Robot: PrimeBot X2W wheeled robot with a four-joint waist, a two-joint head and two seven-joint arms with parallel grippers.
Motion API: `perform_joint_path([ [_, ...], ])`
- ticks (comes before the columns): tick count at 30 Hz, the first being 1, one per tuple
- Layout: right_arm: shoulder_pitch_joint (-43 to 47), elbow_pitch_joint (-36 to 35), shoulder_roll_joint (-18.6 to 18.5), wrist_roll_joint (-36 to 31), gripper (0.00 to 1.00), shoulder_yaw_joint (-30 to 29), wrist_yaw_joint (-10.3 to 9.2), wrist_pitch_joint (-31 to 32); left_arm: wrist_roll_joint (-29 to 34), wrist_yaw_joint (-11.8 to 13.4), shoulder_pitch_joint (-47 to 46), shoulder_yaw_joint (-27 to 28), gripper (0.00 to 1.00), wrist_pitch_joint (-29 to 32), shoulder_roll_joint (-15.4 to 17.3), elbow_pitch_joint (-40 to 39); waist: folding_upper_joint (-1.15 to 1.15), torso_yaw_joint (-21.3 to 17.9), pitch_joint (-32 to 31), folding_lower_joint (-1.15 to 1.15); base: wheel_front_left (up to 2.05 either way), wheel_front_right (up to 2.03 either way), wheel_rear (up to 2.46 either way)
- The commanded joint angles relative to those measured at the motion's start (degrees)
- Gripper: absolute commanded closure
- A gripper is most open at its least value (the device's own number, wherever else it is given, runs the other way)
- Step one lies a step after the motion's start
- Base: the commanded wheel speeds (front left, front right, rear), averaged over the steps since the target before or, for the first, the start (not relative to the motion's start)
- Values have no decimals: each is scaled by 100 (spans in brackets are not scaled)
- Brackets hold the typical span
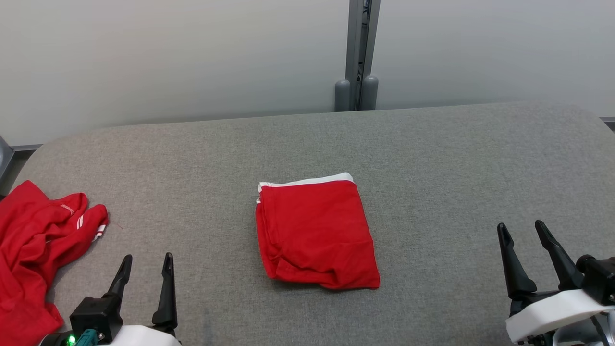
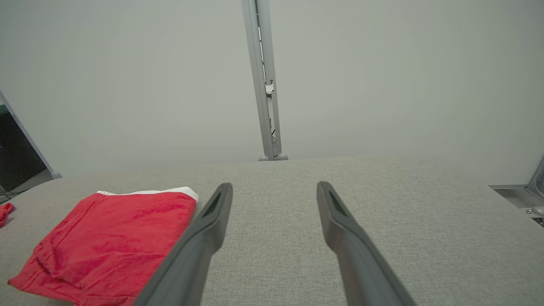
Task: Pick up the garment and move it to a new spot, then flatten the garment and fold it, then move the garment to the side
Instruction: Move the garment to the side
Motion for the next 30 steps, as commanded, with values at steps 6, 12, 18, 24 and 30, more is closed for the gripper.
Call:
perform_joint_path([
  [6,-122,-17,-74,23,0,25,1,45,-5,24,-166,-16,0,-50,39,-46,0,39,167,0,0,0,0],
  [12,-582,309,-216,216,0,403,2,71,95,-87,-570,-157,0,-106,-4,-25,0,212,613,0,0,0,0],
  [18,-1144,1045,-246,605,0,1103,1,33,130,-177,-1011,-304,0,-255,-127,107,0,539,1038,0,0,0,0],
  [24,-1680,1918,-176,1085,0,1811,2,-37,110,-246,-1285,-393,0,-423,-247,322,0,829,1303,0,0,0,0],
  [30,-2043,2753,-314,1560,0,2543,1,417,76,-335,-1484,-433,0,-580,-307,569,0,1005,1401,0,0,0,0],
])
